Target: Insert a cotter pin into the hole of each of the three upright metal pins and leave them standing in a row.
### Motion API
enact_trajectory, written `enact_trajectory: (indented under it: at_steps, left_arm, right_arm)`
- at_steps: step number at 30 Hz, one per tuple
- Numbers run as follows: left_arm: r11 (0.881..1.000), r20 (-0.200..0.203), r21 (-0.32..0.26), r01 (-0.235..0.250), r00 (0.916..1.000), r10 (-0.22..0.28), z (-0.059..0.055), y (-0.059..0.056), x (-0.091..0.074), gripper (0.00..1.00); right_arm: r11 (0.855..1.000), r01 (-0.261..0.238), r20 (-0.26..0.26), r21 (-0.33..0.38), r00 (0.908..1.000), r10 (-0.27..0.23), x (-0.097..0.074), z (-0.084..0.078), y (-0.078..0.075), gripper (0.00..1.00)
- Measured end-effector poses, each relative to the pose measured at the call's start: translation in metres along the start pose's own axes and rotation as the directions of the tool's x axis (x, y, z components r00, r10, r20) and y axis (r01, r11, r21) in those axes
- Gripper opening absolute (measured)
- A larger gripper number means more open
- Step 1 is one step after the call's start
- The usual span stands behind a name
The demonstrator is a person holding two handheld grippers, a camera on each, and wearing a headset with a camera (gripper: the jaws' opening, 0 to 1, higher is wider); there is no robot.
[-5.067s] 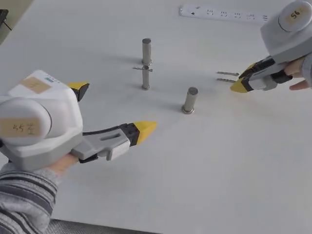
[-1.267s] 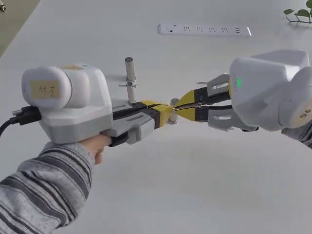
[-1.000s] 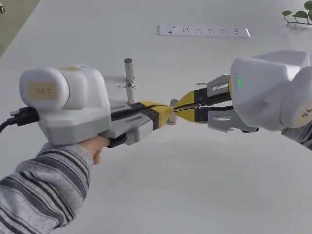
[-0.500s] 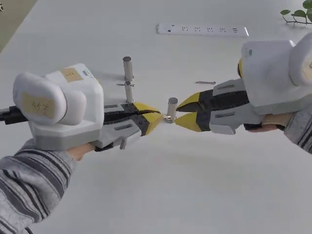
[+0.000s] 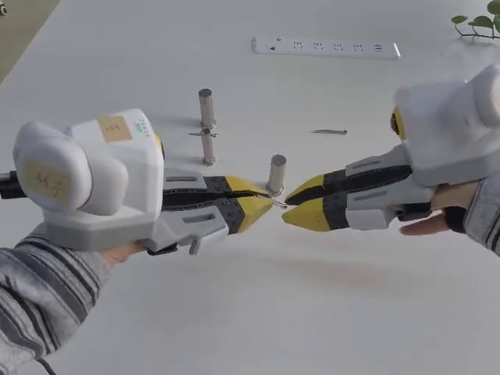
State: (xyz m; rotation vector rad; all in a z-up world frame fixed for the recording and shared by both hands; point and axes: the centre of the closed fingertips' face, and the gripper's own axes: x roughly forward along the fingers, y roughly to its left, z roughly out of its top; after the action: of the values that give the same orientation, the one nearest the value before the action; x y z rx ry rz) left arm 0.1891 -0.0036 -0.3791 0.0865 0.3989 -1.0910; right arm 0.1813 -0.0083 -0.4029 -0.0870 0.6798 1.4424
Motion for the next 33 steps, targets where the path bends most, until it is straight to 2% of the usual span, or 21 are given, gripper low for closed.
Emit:
enact_trajectory:
  at_steps: [5, 10, 15, 17, 18, 21, 23, 24, 27, 30, 33]
  left_arm:
    - [0.999, 0.006, -0.016, 0.031, 0.9995, -0.031, 0.002, -0.007, 0.002, 0.0]
    - [0.998, 0.02, -0.057, 0.04, 0.9991, -0.039, 0.002, -0.007, 0.001, 0.0]
    - [0.995, 0.027, -0.081, 0.05, 0.9985, -0.047, -0.002, -0.008, 0.001, 0.0]
    - [0.996, 0.022, -0.074, 0.047, 0.9987, -0.045, -0.004, -0.008, 0.001, 0.0]
    - [0.997, 0.019, -0.071, 0.043, 0.9989, -0.042, -0.005, -0.007, 0.001, 0.0]
    - [0.998, 0.006, -0.051, 0.028, 0.9996, -0.028, -0.009, -0.005, 0.0, 0.0]
    - [0.999, -0.002, -0.043, 0.018, 0.9998, -0.018, -0.011, -0.002, 0.0, 0.0]
    - [0.999, -0.004, -0.043, 0.016, 0.9999, -0.016, -0.012, -0.001, 0.0, 0.0]
    - [0.999, -0.004, -0.044, 0.02, 0.9998, -0.02, -0.013, -0.002, 0.001, 0.0]
    - [0.999, -0.014, -0.034, 0.013, 0.9998, -0.014, -0.015, -0.002, 0.002, 0.0]
    - [0.999, -0.008, -0.039, -0.005, 1.0, 0.004, -0.016, 0.001, 0.002, 0.02]
  right_arm:
    - [1.0, -0.009, 0.006, -0.01, 0.9999, 0.009, 0.001, 0.001, 0.004, 0.04]
    - [1.0, -0.013, 0.001, -0.024, 0.9999, 0.013, -0.001, 0.0, 0.006, 0.01]
    - [0.995, -0.009, -0.03, -0.102, 0.9995, 0.006, -0.002, -0.001, 0.007, 0.0]
    - [0.986, -0.002, -0.042, -0.168, 0.9991, -0.005, -0.003, 0.0, 0.006, 0.0]
    - [0.976, 0.003, -0.05, -0.218, 0.9987, -0.014, -0.003, 0.0, 0.005, 0.0]
    - [0.966, 0.001, -0.075, -0.258, 0.9969, -0.021, -0.003, 0.0, 0.006, 0.0]
    - [0.949, -0.004, -0.103, -0.315, 0.9942, -0.03, -0.003, -0.002, 0.006, 0.0]
    - [0.949, 0.011, -0.099, -0.314, 0.9942, -0.044, -0.002, -0.001, 0.005, 0.0]
    - [0.94, 0.008, -0.106, -0.341, 0.9933, -0.047, -0.003, 0.0, 0.002, 0.0]
    - [0.934, 0.012, -0.116, -0.358, 0.9916, -0.057, -0.004, -0.001, 0.0, 0.0]
    - [0.927, 0.025, -0.132, -0.374, 0.9881, -0.08, -0.006, -0.003, -0.005, 0.0]
